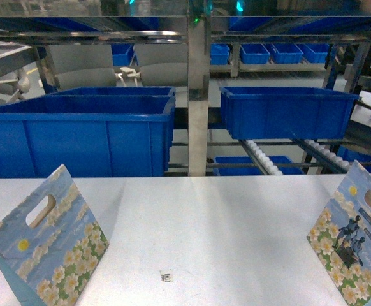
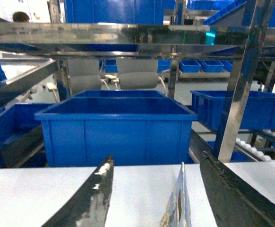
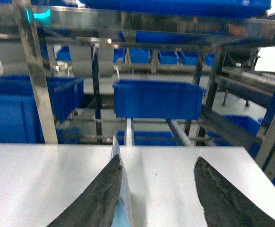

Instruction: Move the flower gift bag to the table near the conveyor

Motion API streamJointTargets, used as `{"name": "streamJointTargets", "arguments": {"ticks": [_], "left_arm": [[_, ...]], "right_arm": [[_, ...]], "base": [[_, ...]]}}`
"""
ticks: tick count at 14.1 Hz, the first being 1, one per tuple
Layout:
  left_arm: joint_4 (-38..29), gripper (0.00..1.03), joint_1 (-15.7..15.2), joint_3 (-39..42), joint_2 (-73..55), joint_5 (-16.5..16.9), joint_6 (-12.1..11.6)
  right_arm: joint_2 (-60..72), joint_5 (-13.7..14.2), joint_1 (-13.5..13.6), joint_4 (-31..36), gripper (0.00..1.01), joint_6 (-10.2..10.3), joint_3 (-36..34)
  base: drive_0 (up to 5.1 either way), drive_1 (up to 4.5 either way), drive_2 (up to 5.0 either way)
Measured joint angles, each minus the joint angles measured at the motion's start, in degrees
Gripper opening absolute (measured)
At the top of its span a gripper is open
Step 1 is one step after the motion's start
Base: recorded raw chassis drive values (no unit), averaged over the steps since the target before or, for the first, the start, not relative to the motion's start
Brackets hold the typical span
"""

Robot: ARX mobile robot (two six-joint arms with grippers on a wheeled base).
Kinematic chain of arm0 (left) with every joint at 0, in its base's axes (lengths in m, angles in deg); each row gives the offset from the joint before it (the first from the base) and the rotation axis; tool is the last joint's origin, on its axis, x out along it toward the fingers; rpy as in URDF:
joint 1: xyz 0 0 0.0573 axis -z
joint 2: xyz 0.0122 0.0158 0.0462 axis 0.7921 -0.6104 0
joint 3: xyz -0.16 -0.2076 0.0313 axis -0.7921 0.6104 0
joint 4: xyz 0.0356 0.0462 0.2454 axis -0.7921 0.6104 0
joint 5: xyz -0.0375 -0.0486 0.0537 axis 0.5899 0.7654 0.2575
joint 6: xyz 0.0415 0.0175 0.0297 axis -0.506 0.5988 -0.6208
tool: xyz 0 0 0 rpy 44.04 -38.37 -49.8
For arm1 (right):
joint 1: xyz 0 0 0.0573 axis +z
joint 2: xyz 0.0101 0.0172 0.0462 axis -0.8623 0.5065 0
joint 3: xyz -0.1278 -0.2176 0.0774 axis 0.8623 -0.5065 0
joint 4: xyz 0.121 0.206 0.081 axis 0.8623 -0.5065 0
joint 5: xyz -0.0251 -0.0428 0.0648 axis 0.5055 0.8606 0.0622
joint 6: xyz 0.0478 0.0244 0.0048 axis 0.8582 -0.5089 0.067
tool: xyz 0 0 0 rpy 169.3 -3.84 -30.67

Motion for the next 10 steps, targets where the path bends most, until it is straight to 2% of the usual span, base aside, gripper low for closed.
{"name": "streamJointTargets", "arguments": {"ticks": [3,4,5,6,10], "left_arm": [[5.14,0.24,-0.11,0.0,4.04,0.02,-0.02],[6.29,0.13,-0.11,0.0,5.77,0.02,-0.02],[7.56,0.04,-0.11,0.0,7.1,-0.02,-0.02],[9.14,0.02,-0.11,0.0,8.44,0.04,-0.09],[13.09,0.02,-0.11,0.0,12.35,0.02,-0.11]], "right_arm": [[-2.32,-0.04,0.0,-2.14,0.17,0.0,0.02],[-3.98,-0.04,0.0,-4.72,0.06,0.0,0.04],[-8.68,-0.11,0.0,-11.72,0.02,-0.02,0.04],[-12.22,-0.07,0.0,-11.63,0.02,0.02,0.04],[-12.15,-0.07,0.0,-12.61,0.02,0.0,0.09]], "base": [[0.0,0.0,0.0],[0.0,0.0,0.0],[0.0,0.0,0.0],[0.0,0.0,0.0],[0.0,0.0,0.0]]}}
